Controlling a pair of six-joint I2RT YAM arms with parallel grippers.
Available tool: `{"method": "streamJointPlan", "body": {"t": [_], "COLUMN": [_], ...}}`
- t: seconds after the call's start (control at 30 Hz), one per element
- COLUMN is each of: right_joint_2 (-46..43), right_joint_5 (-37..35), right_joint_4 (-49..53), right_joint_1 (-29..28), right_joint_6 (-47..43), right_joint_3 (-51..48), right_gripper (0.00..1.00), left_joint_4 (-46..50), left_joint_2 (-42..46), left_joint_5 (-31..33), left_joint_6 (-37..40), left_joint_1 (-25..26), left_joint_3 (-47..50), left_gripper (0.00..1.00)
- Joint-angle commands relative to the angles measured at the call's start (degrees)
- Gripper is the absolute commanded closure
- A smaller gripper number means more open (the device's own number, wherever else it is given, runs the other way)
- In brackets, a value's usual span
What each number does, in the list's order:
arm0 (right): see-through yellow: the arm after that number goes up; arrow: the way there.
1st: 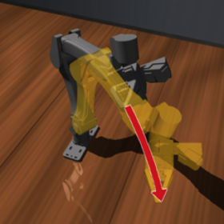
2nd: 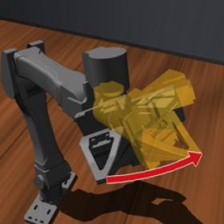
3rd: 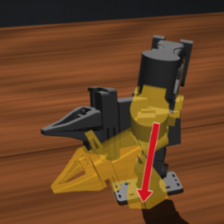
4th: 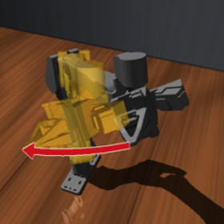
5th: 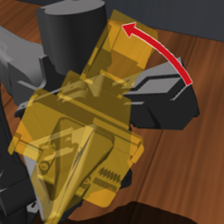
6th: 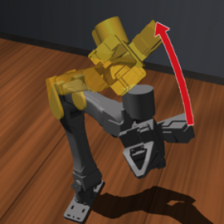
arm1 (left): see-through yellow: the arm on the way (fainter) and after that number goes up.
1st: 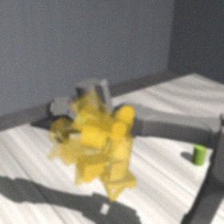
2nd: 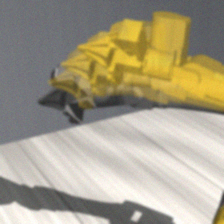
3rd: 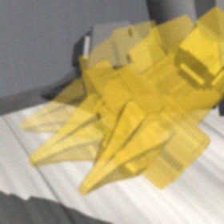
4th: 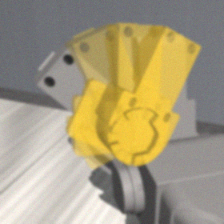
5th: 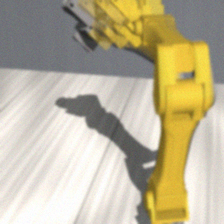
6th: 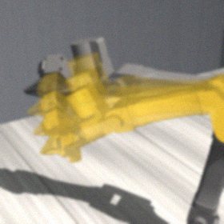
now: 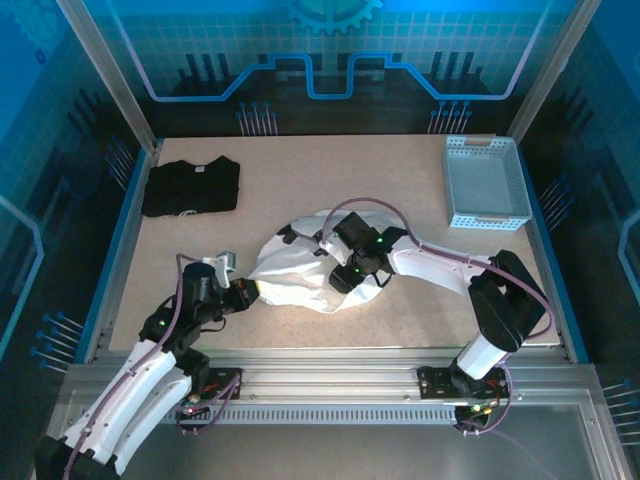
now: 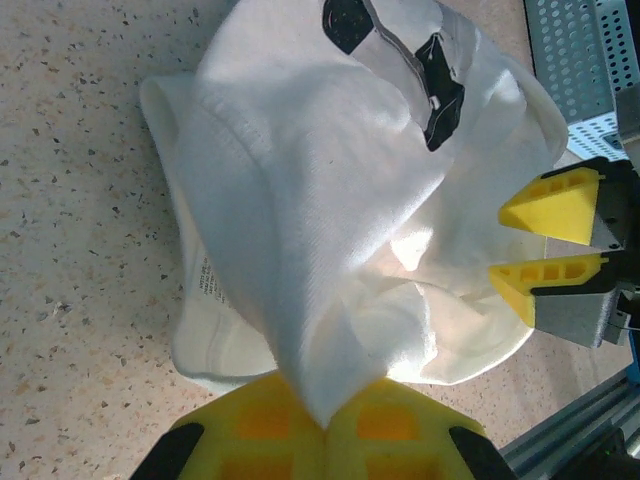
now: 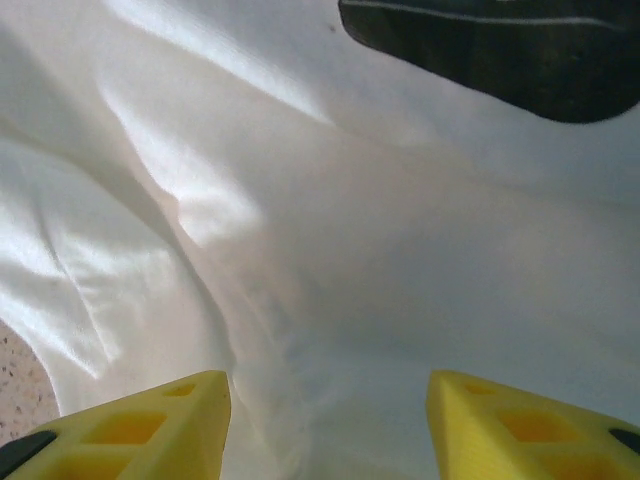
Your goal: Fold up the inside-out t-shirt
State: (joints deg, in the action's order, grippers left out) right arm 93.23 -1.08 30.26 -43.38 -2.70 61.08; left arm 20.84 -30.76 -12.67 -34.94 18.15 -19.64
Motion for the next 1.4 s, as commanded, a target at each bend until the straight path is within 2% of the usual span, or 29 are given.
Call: {"method": "streamJointPlan", "body": {"t": [0.0, 0.13, 0.17, 0.2, 0.33, 0.4, 0.5, 0.67, 0.8, 0.97, 1.07, 1.23, 1.37], "right_joint_2": [-0.36, 1.35, 2.02, 2.52, -0.06, -4.78, -13.67, -24.89, -26.37, -27.04, -27.22, -26.69, -27.09], "right_joint_5": [0.37, 0.09, -0.38, -1.11, -7.07, -6.82, -2.98, 6.29, 10.08, 11.16, 11.69, 12.60, 12.79], "right_joint_4": [2.96, 2.73, 2.51, 2.41, -0.26, -3.32, -10.41, -22.73, -24.23, -23.59, -23.46, -23.49, -23.50], "right_joint_1": [0.13, -0.24, -0.39, -0.50, -0.42, 0.70, 3.31, 7.69, 9.34, 10.31, 10.42, 10.55, 10.53], "right_joint_6": [1.30, 2.02, 2.28, 2.66, 5.81, 7.57, 10.64, 13.85, 13.96, 13.95, 14.28, 14.54, 14.83], "right_joint_3": [-1.70, -1.34, -0.96, -0.48, 0.23, -0.28, -2.92, -9.32, -10.37, -12.81, -12.98, -13.09, -13.49], "right_gripper": [0.46, 0.47, 0.50, 0.56, 0.92, 1.00, 1.00, 1.00, 1.00, 1.00, 1.00, 1.00, 1.00], "left_joint_4": [-0.55, -1.22, -1.36, -1.57, -2.82, -4.94, -7.78, -11.06, -10.90, -10.49, -12.76, -15.32, -18.68], "left_joint_2": [0.16, -0.68, -0.99, -1.17, -1.93, -3.06, -6.02, -10.20, -13.26, -13.01, -15.18, -27.79, -38.64], "left_joint_5": [-0.22, -0.61, -0.85, -1.14, -2.49, -5.13, -7.10, -4.00, 0.60, 8.58, 11.34, 11.17, 8.70], "left_joint_6": [-1.30, -1.09, -1.01, -1.04, -0.94, -0.52, -0.42, 1.56, 5.35, 10.06, 13.64, 21.64, 23.93], "left_joint_1": [-0.31, -0.31, -0.31, -0.31, -0.29, -0.27, 0.96, 6.36, 11.39, 14.75, 16.49, 20.05, 21.90], "left_joint_3": [0.46, 0.39, 0.37, 0.47, 0.96, 1.59, 2.27, 2.64, -0.30, -5.05, -7.33, -15.30, -21.29], "left_gripper": [1.00, 1.00, 1.00, 1.00, 1.00, 1.00, 1.00, 0.99, 0.77, 0.41, 0.26, 0.17, 0.15]}}
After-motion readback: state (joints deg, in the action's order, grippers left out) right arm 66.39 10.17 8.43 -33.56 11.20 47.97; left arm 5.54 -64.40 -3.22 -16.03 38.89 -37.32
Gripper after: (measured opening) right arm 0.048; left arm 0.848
